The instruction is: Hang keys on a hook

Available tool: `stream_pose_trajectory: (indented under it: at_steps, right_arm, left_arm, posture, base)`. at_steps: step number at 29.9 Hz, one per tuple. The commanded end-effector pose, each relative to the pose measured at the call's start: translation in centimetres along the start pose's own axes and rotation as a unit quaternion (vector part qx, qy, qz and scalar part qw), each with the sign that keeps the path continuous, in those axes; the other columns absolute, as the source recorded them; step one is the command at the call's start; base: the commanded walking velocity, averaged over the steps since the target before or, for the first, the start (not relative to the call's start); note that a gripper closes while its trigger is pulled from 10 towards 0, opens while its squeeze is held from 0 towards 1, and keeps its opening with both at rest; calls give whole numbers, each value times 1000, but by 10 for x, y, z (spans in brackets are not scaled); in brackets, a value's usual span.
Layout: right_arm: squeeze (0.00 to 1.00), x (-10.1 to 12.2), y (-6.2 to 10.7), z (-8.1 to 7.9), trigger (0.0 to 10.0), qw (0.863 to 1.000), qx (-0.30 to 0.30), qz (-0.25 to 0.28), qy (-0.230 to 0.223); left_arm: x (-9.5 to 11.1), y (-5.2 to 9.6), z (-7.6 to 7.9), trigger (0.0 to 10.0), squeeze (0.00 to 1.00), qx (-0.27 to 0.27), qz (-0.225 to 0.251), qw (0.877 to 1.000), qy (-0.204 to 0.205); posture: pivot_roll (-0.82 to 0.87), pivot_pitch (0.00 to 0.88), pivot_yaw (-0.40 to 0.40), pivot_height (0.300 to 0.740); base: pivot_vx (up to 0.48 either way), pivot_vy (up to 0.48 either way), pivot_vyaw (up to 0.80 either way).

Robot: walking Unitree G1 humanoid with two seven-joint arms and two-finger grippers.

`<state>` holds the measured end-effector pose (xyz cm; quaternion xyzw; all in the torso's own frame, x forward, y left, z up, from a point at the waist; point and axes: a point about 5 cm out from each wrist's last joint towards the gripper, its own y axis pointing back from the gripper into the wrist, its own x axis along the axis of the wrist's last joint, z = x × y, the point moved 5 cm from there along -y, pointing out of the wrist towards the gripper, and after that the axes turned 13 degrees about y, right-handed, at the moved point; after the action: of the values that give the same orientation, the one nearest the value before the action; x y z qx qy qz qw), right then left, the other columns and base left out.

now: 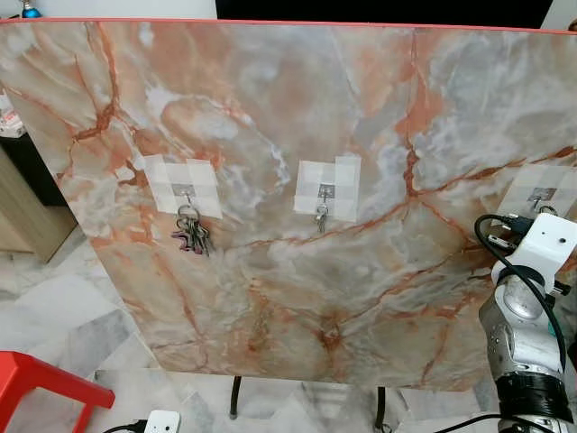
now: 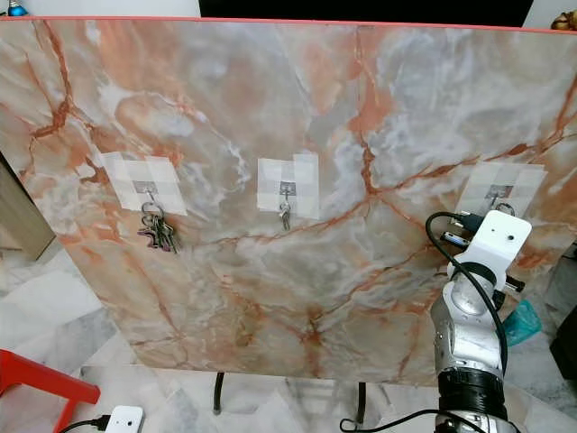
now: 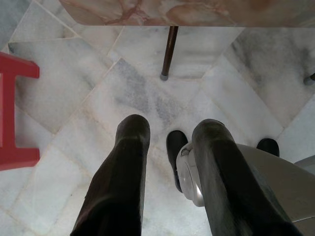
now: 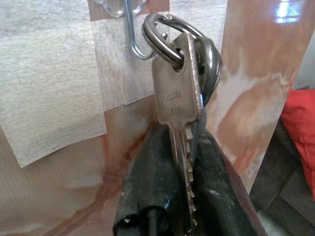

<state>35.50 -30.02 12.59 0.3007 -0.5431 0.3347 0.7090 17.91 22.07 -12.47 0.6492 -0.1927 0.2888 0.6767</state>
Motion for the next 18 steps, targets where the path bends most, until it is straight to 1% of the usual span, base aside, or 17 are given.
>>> stream_pose_trajectory:
  at_steps: [1,6,12,14,18]
  right_arm:
    - [0,14,-2,-3,10000,1000,11,16,4]
    - [0,12,-1,-6,10000,1000,18,8,16]
    - [0,13,0,-6,10000,1000,20,5,18]
    - [0,12,2,-7,10000,999,26,-4,29]
    - [0,11,3,-8,10000,999,28,-5,27]
  left_arm:
    - [0,0,2,10000,0,-4,2,1000,-5]
    - [1,-1,2,10000,0,-5,3,1000,-5]
    - [2,-1,3,10000,0,-4,3,1000,-5]
    - [2,-1,3,10000,0,-4,3,1000,-3]
    - [1,-1,3,10000,0,-3,2,1000,-3]
  posture:
    - [-2,0,-32,740]
    - [-4,0,-32,740]
    - [-6,0,-34,740]
    - [-3,0,-36,740]
    - [-2,0,-36,740]
  base:
    - [0,0,0]
    - [0,0,0]
    - [0,0,0]
    - [0,0,0]
    - [0,0,0]
